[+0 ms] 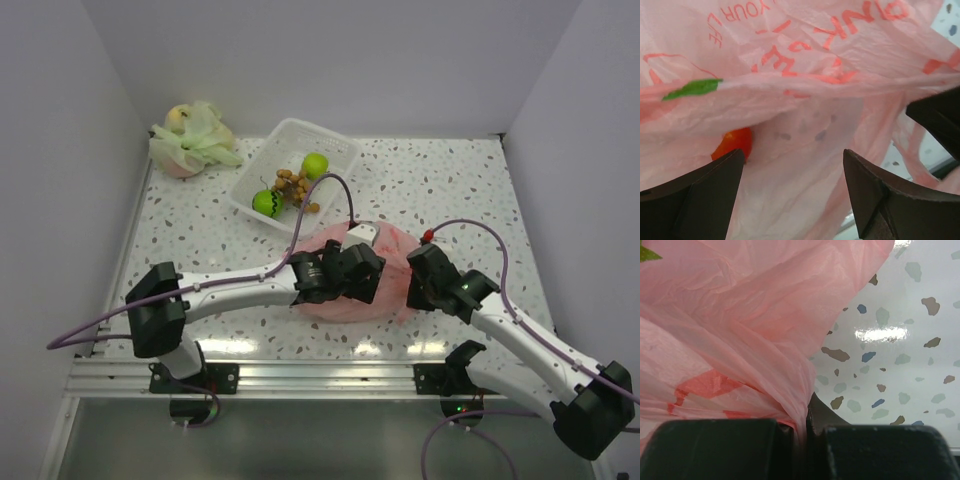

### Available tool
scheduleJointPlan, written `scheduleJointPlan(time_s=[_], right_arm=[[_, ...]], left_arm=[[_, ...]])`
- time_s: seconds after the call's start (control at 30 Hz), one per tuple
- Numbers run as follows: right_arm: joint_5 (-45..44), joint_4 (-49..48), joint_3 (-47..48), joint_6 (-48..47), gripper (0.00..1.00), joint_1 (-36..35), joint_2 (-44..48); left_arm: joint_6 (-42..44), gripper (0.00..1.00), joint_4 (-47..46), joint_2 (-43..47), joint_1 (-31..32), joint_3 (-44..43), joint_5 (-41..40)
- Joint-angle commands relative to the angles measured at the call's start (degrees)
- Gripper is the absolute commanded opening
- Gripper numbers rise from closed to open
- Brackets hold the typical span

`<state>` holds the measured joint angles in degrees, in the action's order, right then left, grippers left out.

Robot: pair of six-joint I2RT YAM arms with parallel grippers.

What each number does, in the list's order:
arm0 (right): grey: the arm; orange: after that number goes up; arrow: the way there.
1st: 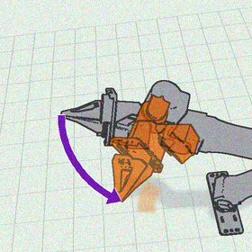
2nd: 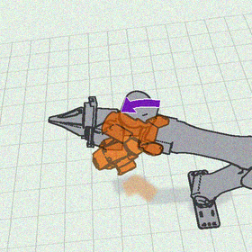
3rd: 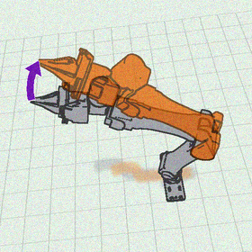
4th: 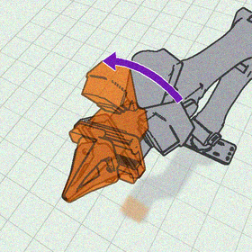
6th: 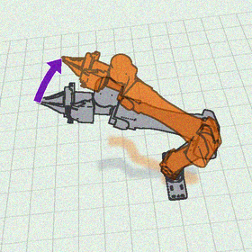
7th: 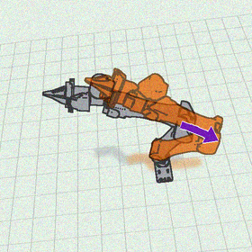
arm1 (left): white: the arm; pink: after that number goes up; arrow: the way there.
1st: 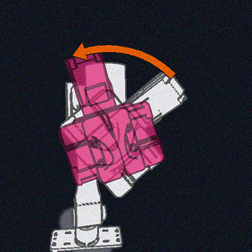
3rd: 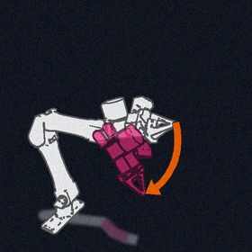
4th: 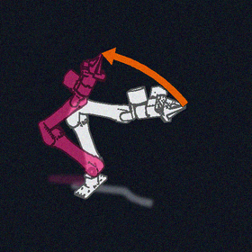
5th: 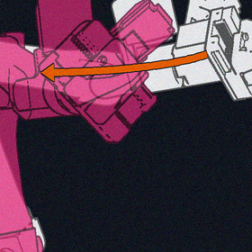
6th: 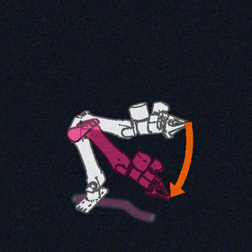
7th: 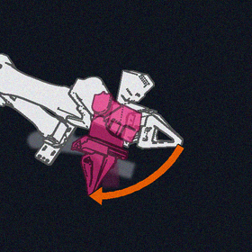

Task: Untie the knot of the plastic bag and take out the fruit

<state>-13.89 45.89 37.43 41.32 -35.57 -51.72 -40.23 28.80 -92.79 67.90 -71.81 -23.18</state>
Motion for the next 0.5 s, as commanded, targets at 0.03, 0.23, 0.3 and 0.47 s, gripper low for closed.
scheduleJointPlan(time_s=[0.03,0.23,0.3,0.47], right_arm=[[1.1,-1.5,-0.3,0.5,0.00,0.0,1.1],[2.8,-2.3,-0.9,0.7,0.00,0.0,2.2],[3.3,-2.6,-1.0,0.7,0.01,0.0,2.2],[4.6,-3.7,-2.0,0.3,0.01,0.0,3.0]], left_arm=[[1.1,0.86,-8.6,-4.3,-2.4,-2.2,-5.8],[2.1,0.93,-12.2,-11.6,-5.5,-4.4,-8.1],[2.2,0.96,-13.1,-13.0,-6.3,-4.8,-8.7],[3.5,1.00,-17.3,-16.3,-7.3,-5.4,-10.2]])
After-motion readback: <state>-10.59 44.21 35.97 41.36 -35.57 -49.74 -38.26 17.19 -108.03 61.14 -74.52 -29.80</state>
